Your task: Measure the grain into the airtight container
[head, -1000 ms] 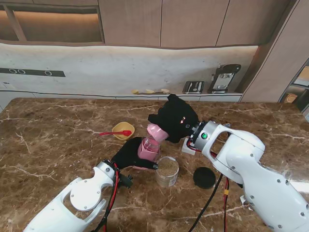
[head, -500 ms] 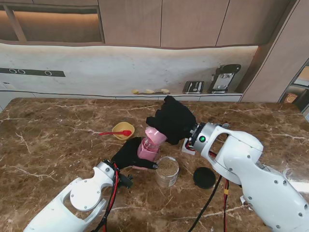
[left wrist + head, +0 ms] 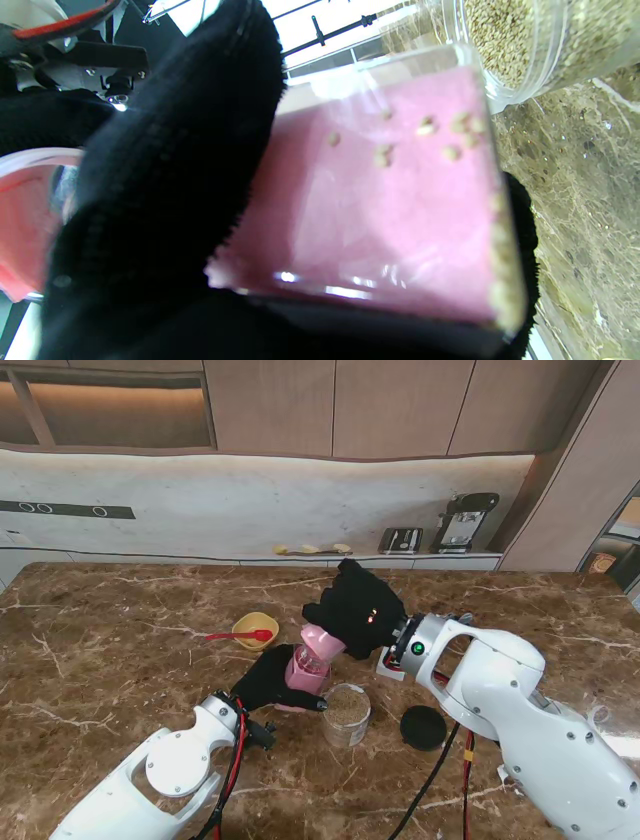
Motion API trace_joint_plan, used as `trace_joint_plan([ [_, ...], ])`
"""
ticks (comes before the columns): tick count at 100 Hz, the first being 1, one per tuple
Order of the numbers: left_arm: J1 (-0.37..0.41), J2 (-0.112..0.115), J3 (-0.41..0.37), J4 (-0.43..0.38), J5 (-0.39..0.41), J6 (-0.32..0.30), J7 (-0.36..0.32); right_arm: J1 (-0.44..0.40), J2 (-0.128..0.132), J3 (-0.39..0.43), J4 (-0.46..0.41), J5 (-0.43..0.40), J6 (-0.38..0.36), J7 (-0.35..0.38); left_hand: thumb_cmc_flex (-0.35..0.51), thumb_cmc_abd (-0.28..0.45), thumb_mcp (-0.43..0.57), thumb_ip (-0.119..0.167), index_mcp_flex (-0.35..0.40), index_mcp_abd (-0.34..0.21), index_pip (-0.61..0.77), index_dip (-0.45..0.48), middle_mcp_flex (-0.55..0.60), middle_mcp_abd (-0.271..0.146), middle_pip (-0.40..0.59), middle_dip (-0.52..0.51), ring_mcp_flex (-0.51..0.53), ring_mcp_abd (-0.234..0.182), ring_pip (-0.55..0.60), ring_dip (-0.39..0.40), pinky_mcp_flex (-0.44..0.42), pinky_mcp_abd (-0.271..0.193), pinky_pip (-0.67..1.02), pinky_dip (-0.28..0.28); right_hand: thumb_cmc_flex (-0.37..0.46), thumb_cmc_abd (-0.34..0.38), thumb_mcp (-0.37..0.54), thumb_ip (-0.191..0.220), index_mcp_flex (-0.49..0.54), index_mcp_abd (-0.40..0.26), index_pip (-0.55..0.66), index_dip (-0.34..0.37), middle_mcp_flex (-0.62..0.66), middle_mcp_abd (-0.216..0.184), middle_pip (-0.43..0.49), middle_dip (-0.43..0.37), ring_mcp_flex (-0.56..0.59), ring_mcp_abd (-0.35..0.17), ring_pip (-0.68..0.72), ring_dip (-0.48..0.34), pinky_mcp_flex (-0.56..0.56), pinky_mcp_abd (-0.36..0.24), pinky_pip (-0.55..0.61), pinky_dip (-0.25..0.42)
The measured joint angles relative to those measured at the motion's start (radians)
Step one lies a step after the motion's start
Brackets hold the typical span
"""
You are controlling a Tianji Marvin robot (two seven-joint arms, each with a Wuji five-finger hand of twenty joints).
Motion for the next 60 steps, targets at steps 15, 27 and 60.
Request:
trace_joint_plan([
  [15, 0.000, 0.000, 0.001, 0.001, 0.000, 0.000, 0.000, 0.013, 0.004, -0.007, 0.000, -0.007, -0.016, -0.002, 0.000, 0.000, 0.000, 0.000, 0.000, 0.000, 0.000, 0.000, 0.000, 0.000, 0.000, 0.000, 0.000, 0.000, 0.000, 0.000, 0.000, 0.000, 0.000, 0.000, 0.000, 0.000, 0.000, 0.000, 0.000, 0.000, 0.000, 0.000, 0.000, 0.000, 0.000, 0.000, 0.000, 0.000, 0.000, 0.000, 0.000, 0.000, 0.000, 0.000],
  [27, 0.000, 0.000, 0.001, 0.002, 0.000, 0.000, 0.000, 0.026, 0.005, -0.008, -0.001, -0.007, -0.049, 0.010, 0.000, 0.000, 0.000, 0.000, 0.000, 0.000, 0.000, 0.000, 0.000, 0.000, 0.000, 0.000, 0.000, 0.000, 0.000, 0.000, 0.000, 0.000, 0.000, 0.000, 0.000, 0.000, 0.000, 0.000, 0.000, -0.001, 0.000, 0.000, 0.000, 0.000, 0.000, 0.000, 0.000, 0.000, 0.000, 0.000, 0.000, 0.000, 0.000, 0.000],
  [60, -0.001, 0.000, 0.003, 0.004, 0.000, 0.000, 0.001, 0.054, 0.009, -0.020, -0.007, -0.001, -0.088, 0.044, 0.000, 0.000, 0.000, 0.000, 0.000, 0.000, 0.000, 0.000, 0.000, 0.000, 0.000, 0.000, 0.000, 0.000, 0.000, 0.000, 0.000, 0.000, 0.000, 0.000, 0.000, 0.000, 0.000, 0.000, 0.000, -0.006, -0.001, 0.000, 0.001, 0.000, 0.000, 0.001, 0.000, 0.000, 0.000, 0.000, 0.000, 0.000, 0.000, 0.000],
])
